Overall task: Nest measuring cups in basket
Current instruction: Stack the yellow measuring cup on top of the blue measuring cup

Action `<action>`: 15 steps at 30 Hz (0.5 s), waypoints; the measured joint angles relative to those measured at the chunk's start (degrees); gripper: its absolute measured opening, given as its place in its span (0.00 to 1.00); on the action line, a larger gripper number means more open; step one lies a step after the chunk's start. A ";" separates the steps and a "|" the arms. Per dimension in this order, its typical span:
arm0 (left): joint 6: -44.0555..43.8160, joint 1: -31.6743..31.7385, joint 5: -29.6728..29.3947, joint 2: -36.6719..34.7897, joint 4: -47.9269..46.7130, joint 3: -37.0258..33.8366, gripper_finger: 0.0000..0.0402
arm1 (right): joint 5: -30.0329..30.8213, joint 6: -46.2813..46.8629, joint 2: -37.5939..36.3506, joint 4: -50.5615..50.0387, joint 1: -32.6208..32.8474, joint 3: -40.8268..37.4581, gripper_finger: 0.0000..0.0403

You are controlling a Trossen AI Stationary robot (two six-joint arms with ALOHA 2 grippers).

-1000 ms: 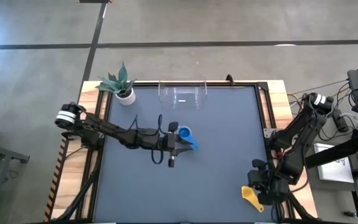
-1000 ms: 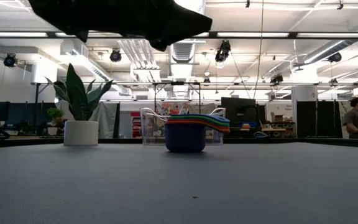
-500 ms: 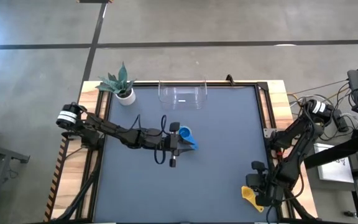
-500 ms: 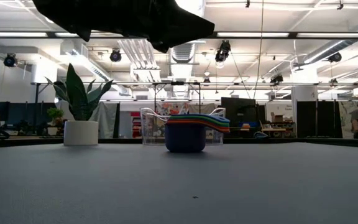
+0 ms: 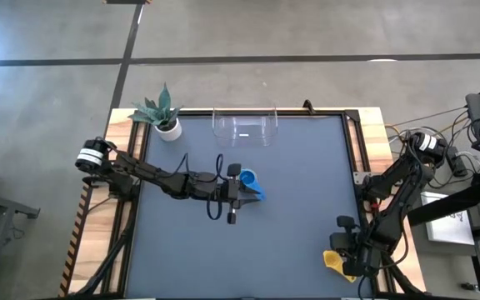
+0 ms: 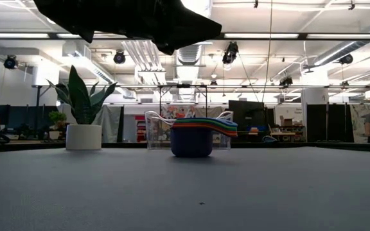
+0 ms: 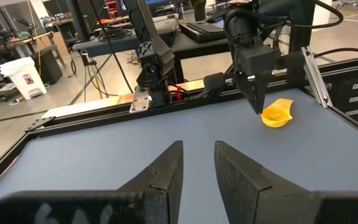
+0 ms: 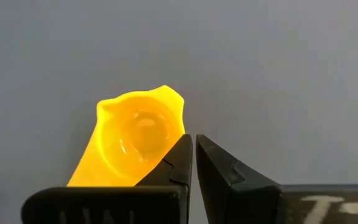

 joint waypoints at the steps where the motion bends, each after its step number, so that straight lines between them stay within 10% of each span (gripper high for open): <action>1: 0.00 0.00 0.00 0.00 0.00 0.00 0.19 | -0.01 -0.07 0.00 -0.01 0.00 0.00 0.03; 15: 0.00 0.07 -0.02 0.02 -0.33 -0.02 0.19 | 0.01 -5.30 0.02 0.05 -0.02 0.07 0.03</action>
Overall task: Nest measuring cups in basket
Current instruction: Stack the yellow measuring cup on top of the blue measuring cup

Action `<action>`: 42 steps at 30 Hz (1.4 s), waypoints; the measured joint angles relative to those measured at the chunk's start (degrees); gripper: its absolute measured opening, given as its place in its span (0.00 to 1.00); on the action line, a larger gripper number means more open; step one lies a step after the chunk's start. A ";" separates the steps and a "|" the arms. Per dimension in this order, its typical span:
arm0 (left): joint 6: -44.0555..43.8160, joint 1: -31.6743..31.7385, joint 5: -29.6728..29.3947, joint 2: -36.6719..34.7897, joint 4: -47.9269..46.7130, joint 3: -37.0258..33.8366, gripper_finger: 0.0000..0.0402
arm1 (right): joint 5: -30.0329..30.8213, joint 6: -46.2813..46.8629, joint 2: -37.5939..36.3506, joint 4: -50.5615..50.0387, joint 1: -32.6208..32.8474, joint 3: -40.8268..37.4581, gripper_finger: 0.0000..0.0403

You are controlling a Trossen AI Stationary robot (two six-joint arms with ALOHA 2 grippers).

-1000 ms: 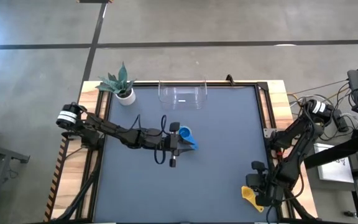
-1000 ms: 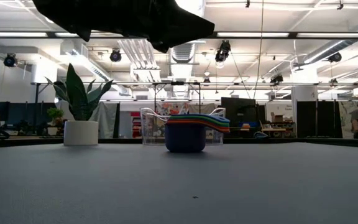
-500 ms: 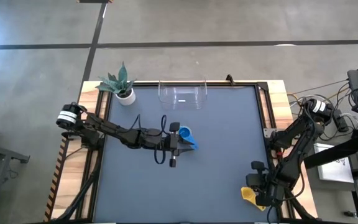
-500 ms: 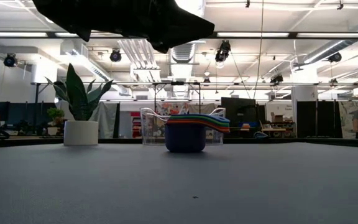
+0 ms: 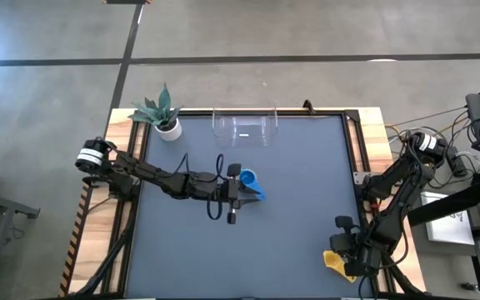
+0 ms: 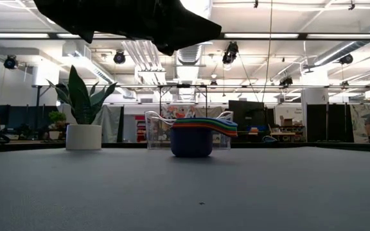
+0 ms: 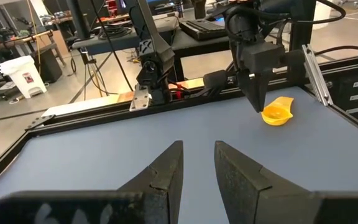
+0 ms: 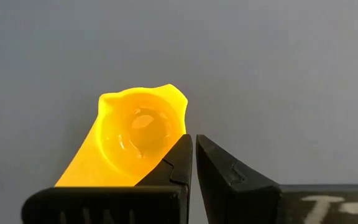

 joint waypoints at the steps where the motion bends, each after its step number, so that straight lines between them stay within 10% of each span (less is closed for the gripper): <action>1: 0.00 0.00 0.00 0.00 0.00 0.00 0.19 | 0.00 0.00 0.00 0.00 0.00 0.00 0.03; 42: -7.50 0.00 -3.28 0.00 -0.37 -0.02 0.19 | -3.82 -5.52 0.00 1.40 0.00 1.00 0.03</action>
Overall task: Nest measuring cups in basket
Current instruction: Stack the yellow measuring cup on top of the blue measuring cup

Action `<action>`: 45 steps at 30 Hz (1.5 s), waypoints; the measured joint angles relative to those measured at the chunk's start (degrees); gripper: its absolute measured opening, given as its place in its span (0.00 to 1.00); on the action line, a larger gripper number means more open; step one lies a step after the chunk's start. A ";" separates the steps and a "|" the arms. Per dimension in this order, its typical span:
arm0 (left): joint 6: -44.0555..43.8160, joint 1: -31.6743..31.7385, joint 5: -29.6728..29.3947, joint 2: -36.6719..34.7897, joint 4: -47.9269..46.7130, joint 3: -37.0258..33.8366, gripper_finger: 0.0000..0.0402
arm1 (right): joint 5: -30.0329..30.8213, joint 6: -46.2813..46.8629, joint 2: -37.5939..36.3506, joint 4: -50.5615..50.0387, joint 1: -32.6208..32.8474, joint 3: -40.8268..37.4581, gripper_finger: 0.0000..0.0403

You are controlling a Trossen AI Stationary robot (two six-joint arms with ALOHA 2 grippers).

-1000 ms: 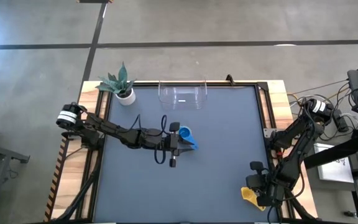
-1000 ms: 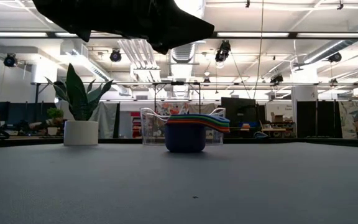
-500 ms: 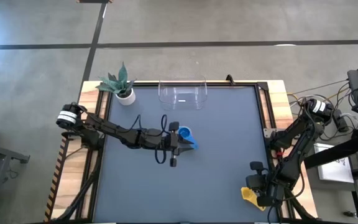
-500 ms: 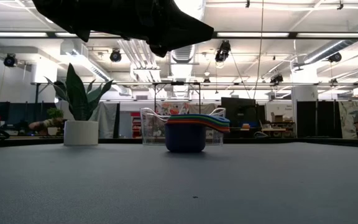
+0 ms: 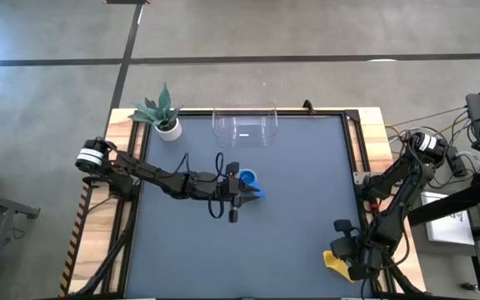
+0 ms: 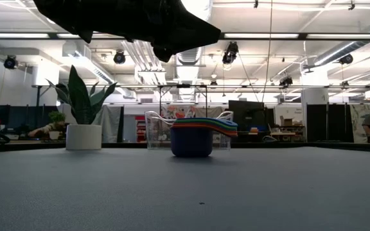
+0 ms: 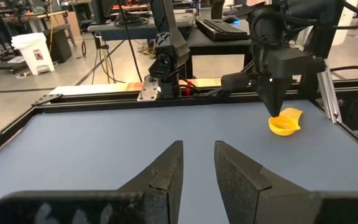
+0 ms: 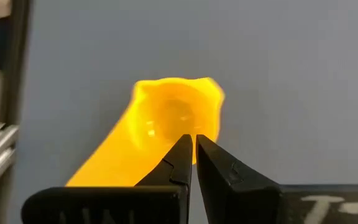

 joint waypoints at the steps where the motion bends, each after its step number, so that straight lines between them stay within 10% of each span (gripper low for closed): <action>1: -0.10 0.00 0.00 0.00 0.00 0.00 0.19 | -0.79 -0.33 0.00 0.24 -0.02 0.16 0.03; 20: -0.58 0.00 -1.33 0.00 0.02 0.00 0.19 | -3.72 -6.45 0.00 1.72 -0.02 0.40 0.04; 34: -0.54 0.00 -1.31 0.00 -0.50 0.00 0.19 | -3.18 -8.81 0.00 0.85 -0.13 0.40 0.47; 45: -0.54 0.00 -1.31 1.68 -0.53 0.00 0.19 | -0.97 -4.33 0.00 -1.07 -4.26 0.33 0.50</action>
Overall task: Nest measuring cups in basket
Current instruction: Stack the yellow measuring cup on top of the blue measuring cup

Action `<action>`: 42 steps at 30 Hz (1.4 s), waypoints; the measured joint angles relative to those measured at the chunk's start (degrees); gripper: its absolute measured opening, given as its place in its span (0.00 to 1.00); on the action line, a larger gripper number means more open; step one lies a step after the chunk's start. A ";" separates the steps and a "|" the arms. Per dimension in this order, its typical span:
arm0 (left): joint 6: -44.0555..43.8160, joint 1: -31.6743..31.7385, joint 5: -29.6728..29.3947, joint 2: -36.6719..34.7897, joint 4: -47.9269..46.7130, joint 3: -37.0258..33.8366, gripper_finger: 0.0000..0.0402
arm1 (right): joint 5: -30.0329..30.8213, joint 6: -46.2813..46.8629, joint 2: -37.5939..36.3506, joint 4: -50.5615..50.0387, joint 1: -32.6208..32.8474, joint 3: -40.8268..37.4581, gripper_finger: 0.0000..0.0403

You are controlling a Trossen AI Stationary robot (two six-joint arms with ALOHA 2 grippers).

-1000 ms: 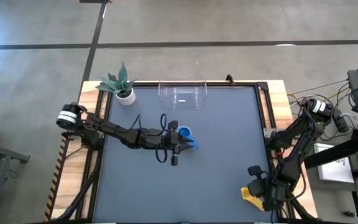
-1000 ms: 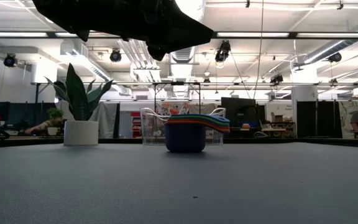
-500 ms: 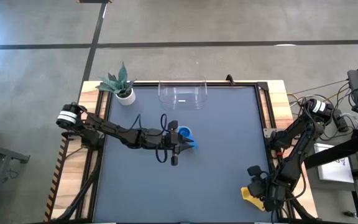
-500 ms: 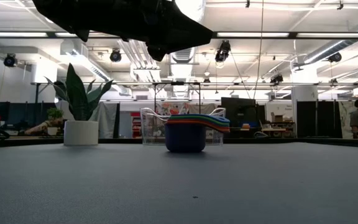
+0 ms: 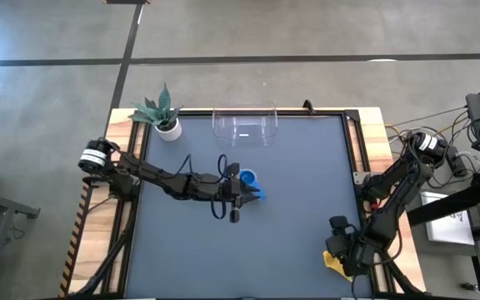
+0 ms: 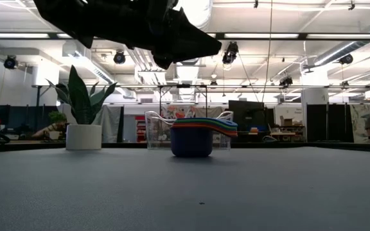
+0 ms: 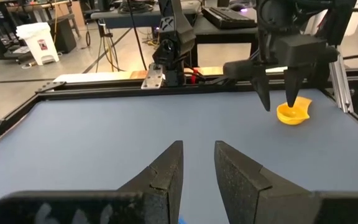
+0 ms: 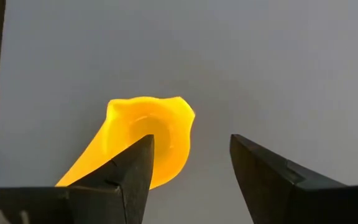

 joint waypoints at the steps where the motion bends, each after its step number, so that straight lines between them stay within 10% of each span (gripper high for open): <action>1: 0.00 0.00 0.00 0.25 0.04 0.00 0.19 | 0.00 -0.02 0.00 -0.06 -0.12 0.00 0.49; 42: 1.47 -0.61 0.15 0.14 0.66 0.76 0.19 | 3.35 -7.96 0.00 3.88 -0.13 -0.35 0.38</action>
